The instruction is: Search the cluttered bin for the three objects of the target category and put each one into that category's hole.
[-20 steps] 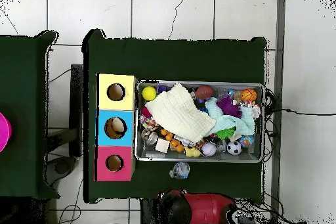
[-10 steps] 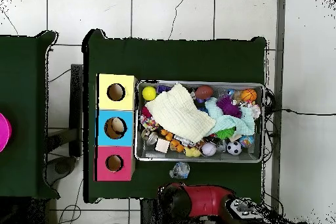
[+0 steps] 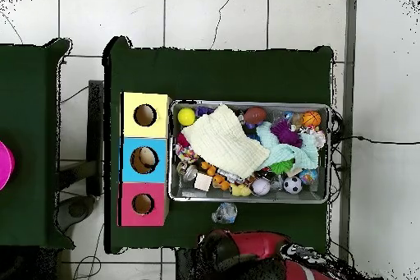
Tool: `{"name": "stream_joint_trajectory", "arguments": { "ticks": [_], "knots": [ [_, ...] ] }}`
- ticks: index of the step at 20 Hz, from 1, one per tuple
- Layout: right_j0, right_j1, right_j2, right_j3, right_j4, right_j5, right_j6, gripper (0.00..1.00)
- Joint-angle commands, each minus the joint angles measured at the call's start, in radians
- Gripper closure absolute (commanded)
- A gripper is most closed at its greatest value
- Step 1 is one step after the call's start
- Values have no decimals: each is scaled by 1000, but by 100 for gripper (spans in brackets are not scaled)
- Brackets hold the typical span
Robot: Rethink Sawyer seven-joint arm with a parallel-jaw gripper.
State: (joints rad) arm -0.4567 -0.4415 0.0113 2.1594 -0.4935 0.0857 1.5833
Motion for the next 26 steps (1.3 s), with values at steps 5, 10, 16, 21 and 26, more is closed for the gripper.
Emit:
{"name": "stream_joint_trajectory", "arguments": {
  "ticks": [5,10,16,21,26],
  "knots": [
    [-31,91,26,-164,-60,-155,109,0],
    [-63,98,36,-171,-84,-145,87,0],
    [-91,88,50,-172,-111,-119,68,0],
    [-114,78,64,-172,-136,-97,56,0],
    [-109,80,61,-172,-143,-106,71,0]
  ]
}}
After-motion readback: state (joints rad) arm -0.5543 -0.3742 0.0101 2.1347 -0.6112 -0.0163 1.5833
